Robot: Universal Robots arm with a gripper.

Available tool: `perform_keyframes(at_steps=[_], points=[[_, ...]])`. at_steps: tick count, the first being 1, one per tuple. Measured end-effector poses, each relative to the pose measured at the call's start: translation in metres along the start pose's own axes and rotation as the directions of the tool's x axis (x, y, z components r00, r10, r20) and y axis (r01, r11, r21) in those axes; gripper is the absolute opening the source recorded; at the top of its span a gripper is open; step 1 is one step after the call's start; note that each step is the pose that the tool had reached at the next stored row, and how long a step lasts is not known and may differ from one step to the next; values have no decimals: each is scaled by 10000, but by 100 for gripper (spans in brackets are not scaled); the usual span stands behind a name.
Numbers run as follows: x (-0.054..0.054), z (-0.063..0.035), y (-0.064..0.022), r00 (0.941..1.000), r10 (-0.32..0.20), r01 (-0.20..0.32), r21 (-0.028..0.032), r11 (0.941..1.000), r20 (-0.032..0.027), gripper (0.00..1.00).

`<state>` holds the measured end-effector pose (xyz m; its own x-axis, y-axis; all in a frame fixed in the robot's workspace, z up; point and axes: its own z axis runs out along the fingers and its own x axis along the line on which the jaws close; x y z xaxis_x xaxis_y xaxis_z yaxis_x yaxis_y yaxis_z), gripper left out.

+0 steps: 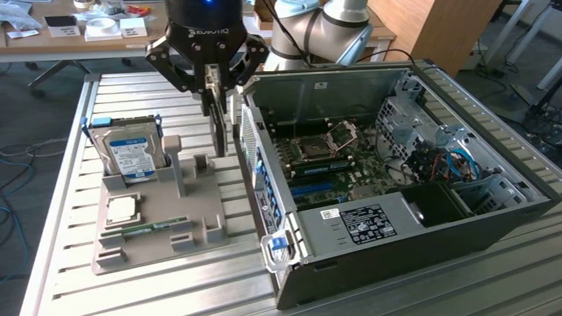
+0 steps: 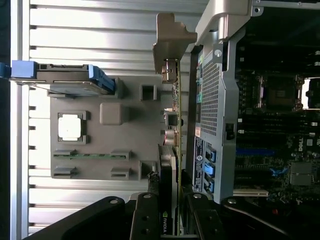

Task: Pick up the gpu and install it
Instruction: 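Pick up the gpu and move the gpu toward the slot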

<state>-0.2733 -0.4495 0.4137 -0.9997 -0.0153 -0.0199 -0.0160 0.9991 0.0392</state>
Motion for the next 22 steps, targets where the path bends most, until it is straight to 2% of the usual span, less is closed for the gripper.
perform_keyframes(at_steps=[22], points=[[-306, 6, -5, 10000, 0, 0, 0, 10000, -1, 27]])
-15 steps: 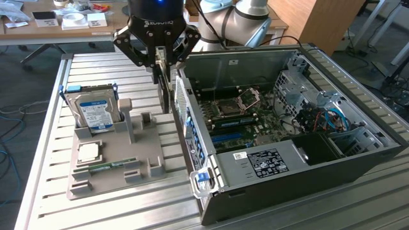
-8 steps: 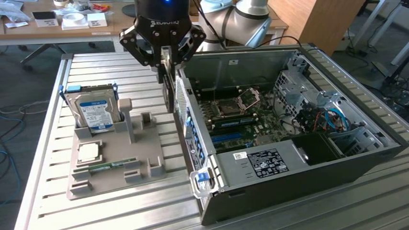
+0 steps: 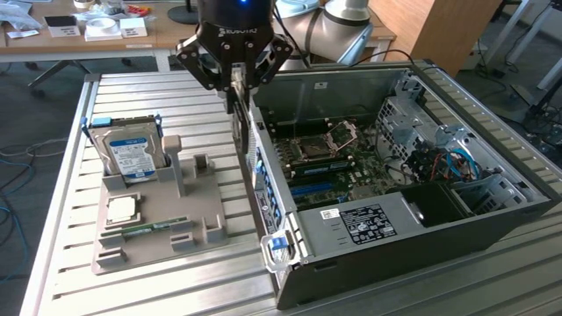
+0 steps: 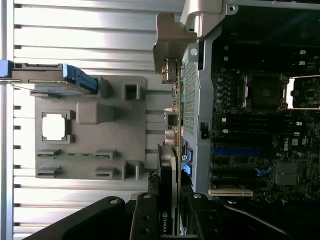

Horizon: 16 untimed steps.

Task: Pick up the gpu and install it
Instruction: 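Pick up the gpu and move the gpu toward the slot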

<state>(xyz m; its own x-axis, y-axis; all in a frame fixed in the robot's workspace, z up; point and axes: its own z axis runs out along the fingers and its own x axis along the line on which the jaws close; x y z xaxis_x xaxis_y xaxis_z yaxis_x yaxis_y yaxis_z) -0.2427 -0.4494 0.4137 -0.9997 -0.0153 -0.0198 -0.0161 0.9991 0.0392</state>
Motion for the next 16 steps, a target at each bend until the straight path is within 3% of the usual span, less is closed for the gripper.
perform_keyframes(at_steps=[16], points=[[-185, 4, -3, 10000, 0, 0, 0, 10000, 0, 27]])
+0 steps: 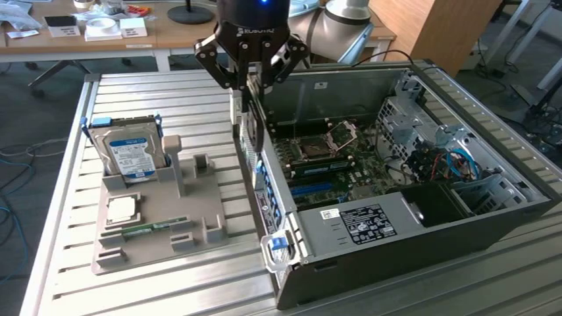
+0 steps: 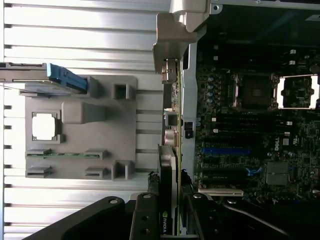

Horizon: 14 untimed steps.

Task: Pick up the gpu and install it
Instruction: 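Pick up the gpu and move the gpu toward the slot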

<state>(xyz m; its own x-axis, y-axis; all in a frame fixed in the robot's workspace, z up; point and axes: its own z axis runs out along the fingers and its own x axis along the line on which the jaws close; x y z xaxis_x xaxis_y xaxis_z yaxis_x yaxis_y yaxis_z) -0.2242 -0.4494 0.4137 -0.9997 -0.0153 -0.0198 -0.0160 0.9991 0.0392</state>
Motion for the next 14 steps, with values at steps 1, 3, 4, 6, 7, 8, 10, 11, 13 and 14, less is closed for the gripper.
perform_keyframes(at_steps=[1, 3, 4, 6, 7, 8, 10, 11, 13, 14], points=[[-9, 0, 0, 10000, 0, 0, 1, 10000, 0, 27], [-29, 0, 0, 10000, 0, 0, 0, 10000, 0, 27], [-39, 1, -1, 10000, 0, 0, 0, 10000, 0, 27], [-55, 1, -1, 10000, 0, 0, 0, 10000, 0, 27], [-60, 1, -1, 10000, 0, 0, 0, 10000, 0, 27], [-64, 1, -1, 10000, 0, 0, 0, 10000, 0, 27], [-65, 1, -1, 10000, 2, -2, 1, 10000, 0, 27], [-66, 1, -1, 10000, 1, -1, 1, 10000, 0, 27], [-67, 1, -1, 10000, 0, 0, 0, 10000, 0, 27], [-67, 1, -1, 10000, 0, 0, 0, 10000, 0, 27]])
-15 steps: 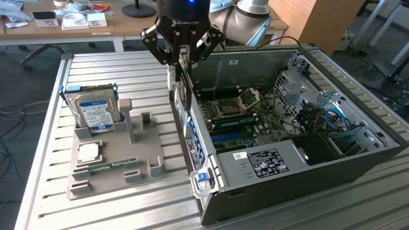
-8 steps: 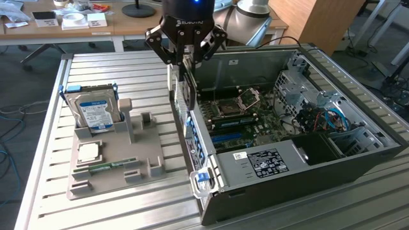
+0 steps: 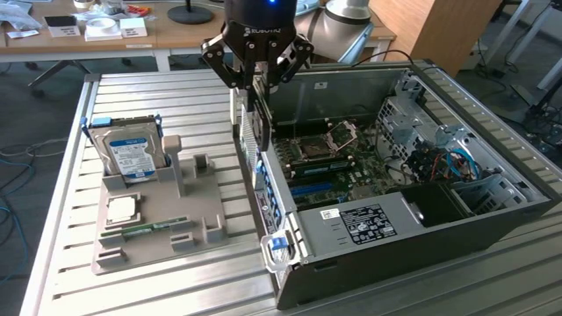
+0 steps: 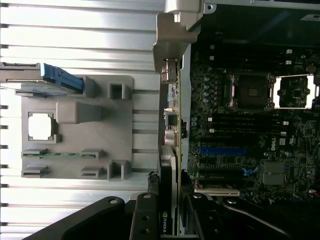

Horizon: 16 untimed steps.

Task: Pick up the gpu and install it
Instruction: 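Pick up the gpu and move the gpu toward the slot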

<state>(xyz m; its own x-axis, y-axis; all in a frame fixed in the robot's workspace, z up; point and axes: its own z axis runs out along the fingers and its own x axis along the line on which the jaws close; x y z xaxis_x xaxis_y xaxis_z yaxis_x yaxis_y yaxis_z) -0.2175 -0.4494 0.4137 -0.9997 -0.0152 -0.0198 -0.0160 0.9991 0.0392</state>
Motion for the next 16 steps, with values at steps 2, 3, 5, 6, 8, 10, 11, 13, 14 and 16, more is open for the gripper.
perform_keyframes(at_steps=[2, 3, 5, 6, 8, 10, 11, 13, 14, 16], points=[[0, 0, 0, 10000, 0, 0, 1, 10000, 0, 27], [0, 0, 0, 10000, 0, 0, 0, 10000, 0, 27], [0, 0, 0, 10000, 0, 0, 1, 10000, 0, 27], [0, 0, 0, 10000, 0, 0, 0, 10000, 0, 27], [-7, 1, 0, 10000, -2, 2, -1, 10000, 0, 27], [-20, 0, 0, 10000, 0, 0, -3, 10000, 1, 27], [-29, 1, -1, 10000, 0, 0, -3, 10000, 1, 27], [-59, 1, -1, 10000, 0, 0, -6, 10000, -1, 27], [-79, 1, -1, 10000, -1, 1, -7, 10000, 0, 27], [-130, 2, -2, 10000, 0, 0, -7, 10000, 0, 27]])
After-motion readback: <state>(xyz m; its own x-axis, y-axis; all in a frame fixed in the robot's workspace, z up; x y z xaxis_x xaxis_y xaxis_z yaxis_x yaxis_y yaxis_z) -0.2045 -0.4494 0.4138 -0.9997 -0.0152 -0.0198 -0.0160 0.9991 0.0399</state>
